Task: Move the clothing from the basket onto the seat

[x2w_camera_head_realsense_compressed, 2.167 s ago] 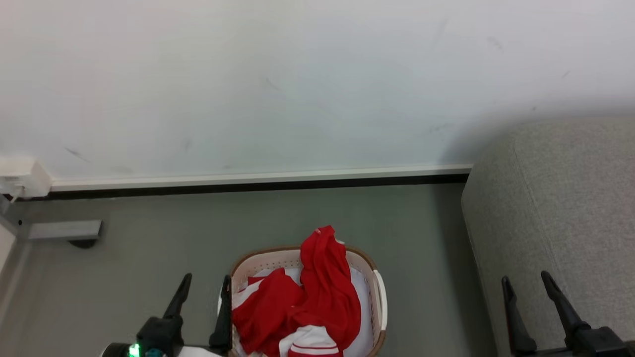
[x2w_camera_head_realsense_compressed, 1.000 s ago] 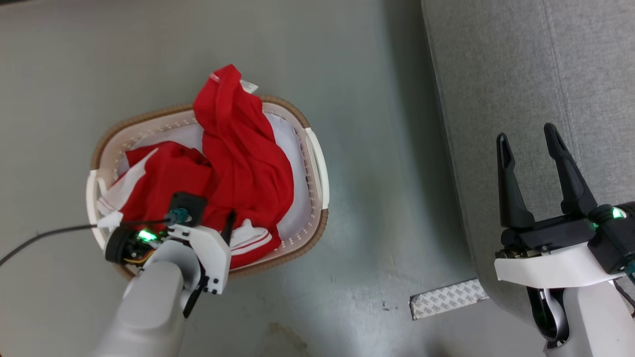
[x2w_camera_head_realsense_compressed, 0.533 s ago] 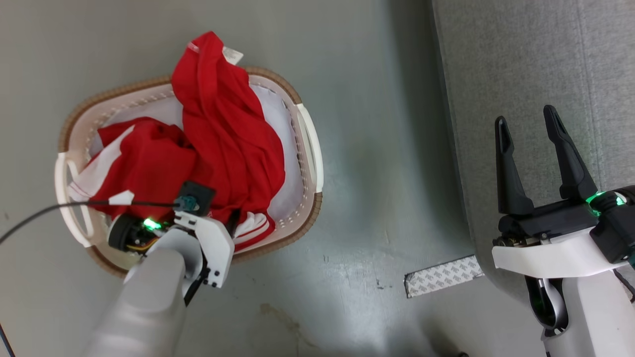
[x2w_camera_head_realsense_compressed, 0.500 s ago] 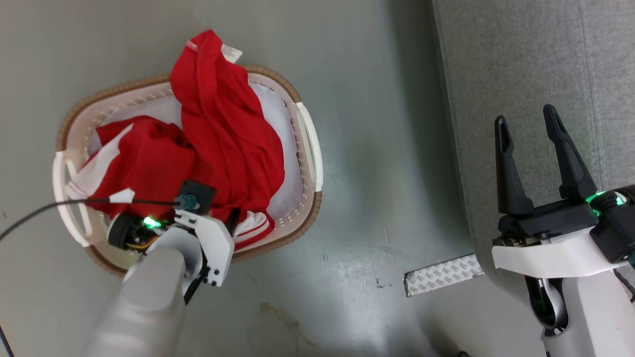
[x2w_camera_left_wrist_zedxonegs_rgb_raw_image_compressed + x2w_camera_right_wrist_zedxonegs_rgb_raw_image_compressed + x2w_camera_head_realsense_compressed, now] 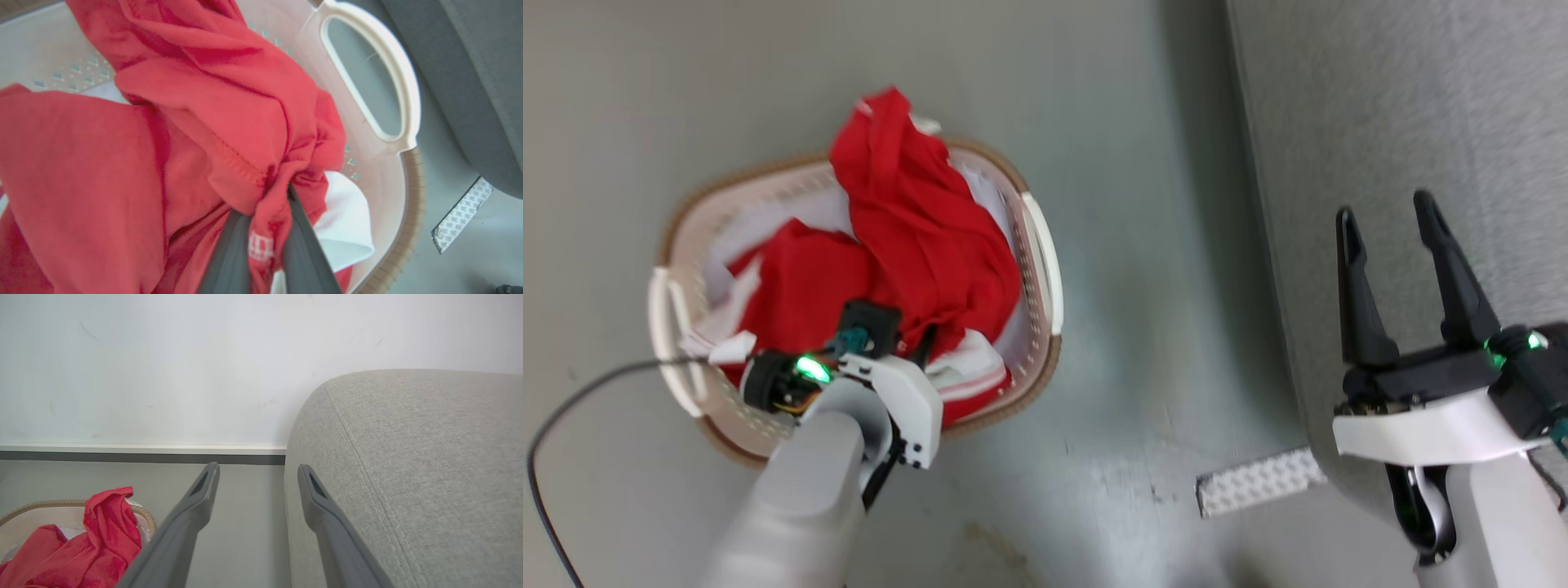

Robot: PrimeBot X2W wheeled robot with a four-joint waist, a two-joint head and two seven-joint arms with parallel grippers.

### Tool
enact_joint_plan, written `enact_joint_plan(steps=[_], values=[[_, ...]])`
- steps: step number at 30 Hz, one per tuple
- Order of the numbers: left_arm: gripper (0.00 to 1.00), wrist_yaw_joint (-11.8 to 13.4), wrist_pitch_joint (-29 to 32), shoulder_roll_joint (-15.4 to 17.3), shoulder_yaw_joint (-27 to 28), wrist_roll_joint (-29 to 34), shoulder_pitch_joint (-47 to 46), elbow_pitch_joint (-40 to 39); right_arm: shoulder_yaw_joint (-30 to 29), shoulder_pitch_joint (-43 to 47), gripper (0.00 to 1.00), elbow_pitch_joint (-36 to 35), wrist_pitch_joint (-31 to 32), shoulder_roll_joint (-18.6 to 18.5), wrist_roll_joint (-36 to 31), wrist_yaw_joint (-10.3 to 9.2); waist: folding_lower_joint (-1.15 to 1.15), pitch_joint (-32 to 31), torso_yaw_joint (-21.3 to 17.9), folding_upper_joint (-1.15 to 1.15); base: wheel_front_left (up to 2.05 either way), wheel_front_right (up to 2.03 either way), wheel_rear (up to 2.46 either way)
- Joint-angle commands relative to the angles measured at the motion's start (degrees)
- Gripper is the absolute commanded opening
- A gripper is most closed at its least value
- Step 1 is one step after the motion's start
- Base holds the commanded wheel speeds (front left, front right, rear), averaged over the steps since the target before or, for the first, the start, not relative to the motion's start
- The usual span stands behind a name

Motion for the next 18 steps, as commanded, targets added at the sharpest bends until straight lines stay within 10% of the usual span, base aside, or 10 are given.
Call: enact_joint_plan(steps=[1,18], values=[[0.0,-0.07,-1.3,-0.19,0.15,-2.21,1.96,-1.37,-0.53,1.74,1.0,0.64,-0.2,-0.16,-0.56,-0.12,0.0,-6.1,1.69,0.0,0.0,0.0,0.0],[0.0,0.36,-2.41,-0.82,0.51,-11.25,19.9,-21.08,-3.51,17.81,1.0,4.21,-0.2,-0.18,-3.89,-0.12,0.0,-36.03,7.87,0.0,0.0,0.0,0.0]])
